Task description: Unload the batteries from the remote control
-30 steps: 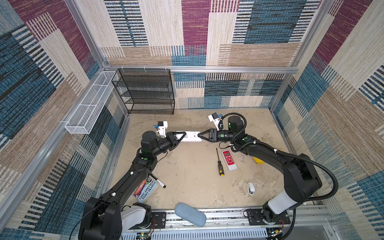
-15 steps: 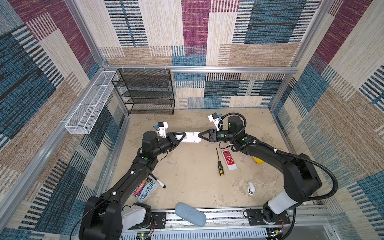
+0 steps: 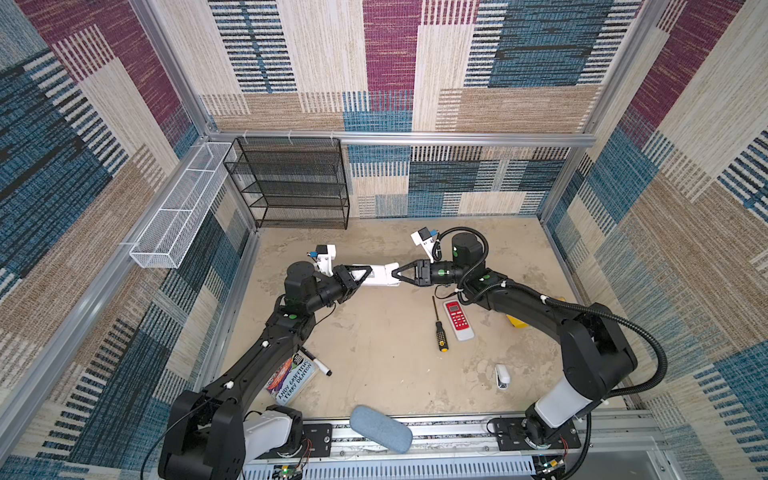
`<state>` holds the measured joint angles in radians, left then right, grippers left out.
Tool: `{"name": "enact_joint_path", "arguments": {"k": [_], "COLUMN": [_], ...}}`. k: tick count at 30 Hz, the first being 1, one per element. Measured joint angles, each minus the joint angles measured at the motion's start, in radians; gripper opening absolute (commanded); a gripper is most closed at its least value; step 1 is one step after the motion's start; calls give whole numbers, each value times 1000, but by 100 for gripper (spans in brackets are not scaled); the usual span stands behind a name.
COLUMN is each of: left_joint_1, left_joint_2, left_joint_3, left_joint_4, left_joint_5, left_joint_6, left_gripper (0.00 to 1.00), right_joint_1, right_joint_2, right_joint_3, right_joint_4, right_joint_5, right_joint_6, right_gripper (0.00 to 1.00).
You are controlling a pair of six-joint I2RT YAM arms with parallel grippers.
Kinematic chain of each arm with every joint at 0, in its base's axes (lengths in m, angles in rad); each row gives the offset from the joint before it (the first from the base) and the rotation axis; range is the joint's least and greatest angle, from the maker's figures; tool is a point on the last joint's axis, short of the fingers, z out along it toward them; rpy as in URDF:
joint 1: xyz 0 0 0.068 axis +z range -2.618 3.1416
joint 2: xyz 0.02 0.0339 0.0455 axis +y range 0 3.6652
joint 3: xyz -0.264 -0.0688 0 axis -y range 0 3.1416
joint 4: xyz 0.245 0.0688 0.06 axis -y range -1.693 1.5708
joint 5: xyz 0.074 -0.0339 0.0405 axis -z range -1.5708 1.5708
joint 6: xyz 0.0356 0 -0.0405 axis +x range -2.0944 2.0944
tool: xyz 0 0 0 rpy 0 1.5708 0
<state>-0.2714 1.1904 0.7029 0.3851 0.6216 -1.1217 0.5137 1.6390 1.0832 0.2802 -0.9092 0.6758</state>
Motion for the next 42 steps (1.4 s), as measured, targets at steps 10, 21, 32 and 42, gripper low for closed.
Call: {"name": "enact_joint_path", "arguments": {"k": [10, 21, 32, 42], "left_joint_1": [0, 1, 53, 76], "left_joint_2": [-8, -6, -8, -39], "left_joint_3": [-7, -11, -19, -73], "left_joint_4": [-6, -8, -121, -175], "left_joint_5": [-18, -22, -47, -59], "left_joint_6": [21, 26, 119, 158], "left_gripper": [0, 0, 0, 0], "right_joint_1": [0, 0, -19, -53], "right_joint_2": [14, 21, 26, 125], "right_joint_3": [7, 10, 23, 35], "right_joint_4": [31, 37, 31, -16], "right_joint_5": [-15, -26, -21, 41], "right_joint_6": [30, 34, 14, -64], "right_gripper": [12, 9, 9, 11]}}
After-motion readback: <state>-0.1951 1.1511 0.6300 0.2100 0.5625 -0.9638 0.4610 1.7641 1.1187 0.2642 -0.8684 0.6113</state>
